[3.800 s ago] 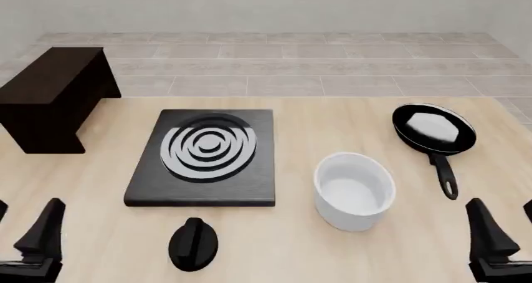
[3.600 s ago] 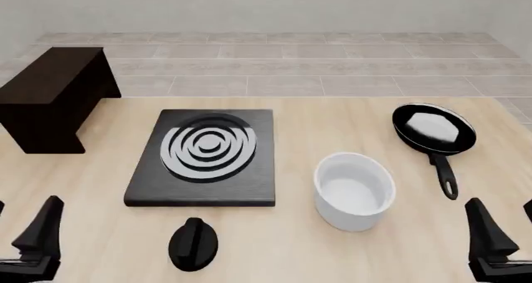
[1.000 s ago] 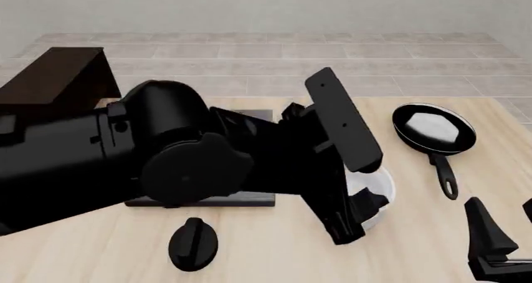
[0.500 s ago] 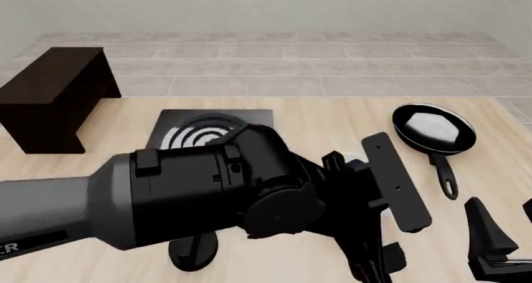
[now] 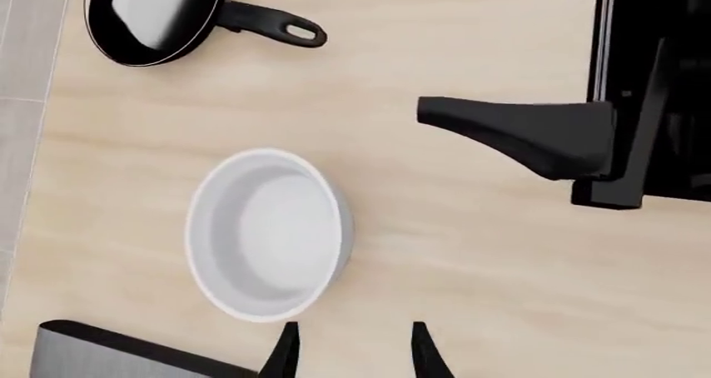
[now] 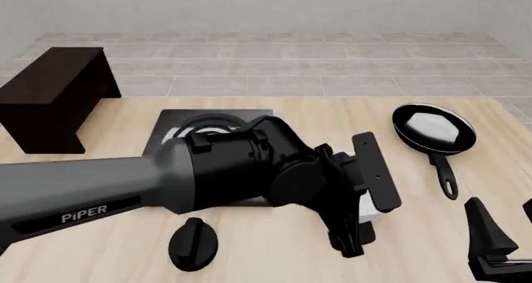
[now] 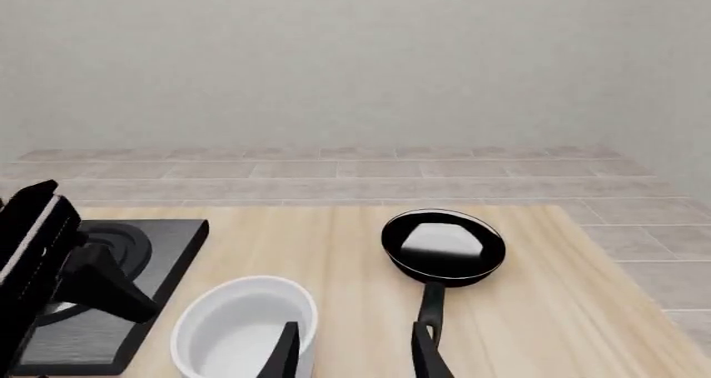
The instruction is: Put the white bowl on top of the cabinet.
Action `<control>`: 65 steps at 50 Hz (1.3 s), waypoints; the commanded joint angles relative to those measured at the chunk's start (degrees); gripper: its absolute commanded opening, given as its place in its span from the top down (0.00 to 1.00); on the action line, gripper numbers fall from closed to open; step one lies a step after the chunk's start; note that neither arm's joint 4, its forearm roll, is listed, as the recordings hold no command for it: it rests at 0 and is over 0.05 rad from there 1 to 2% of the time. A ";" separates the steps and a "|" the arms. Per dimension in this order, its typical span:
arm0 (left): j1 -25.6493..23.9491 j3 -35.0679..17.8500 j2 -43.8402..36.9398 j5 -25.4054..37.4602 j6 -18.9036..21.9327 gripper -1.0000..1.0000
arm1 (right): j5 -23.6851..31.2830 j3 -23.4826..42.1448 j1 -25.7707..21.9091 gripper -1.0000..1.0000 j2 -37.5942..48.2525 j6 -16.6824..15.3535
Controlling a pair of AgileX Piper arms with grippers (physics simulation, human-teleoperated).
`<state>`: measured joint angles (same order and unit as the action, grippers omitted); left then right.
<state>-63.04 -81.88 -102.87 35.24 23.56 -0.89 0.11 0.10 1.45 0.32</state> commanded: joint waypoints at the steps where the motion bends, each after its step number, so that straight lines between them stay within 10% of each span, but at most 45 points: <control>1: 2.14 -2.79 -2.82 1.36 3.57 0.00 | -0.25 -0.02 0.00 0.00 0.22 0.01; 65: 4.55 -7.61 -14.72 -0.77 4.77 0.00 | -0.23 0.00 0.02 0.00 0.23 0.00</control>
<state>-59.10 -88.54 -116.18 34.63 28.11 -1.07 0.11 0.12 1.62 0.32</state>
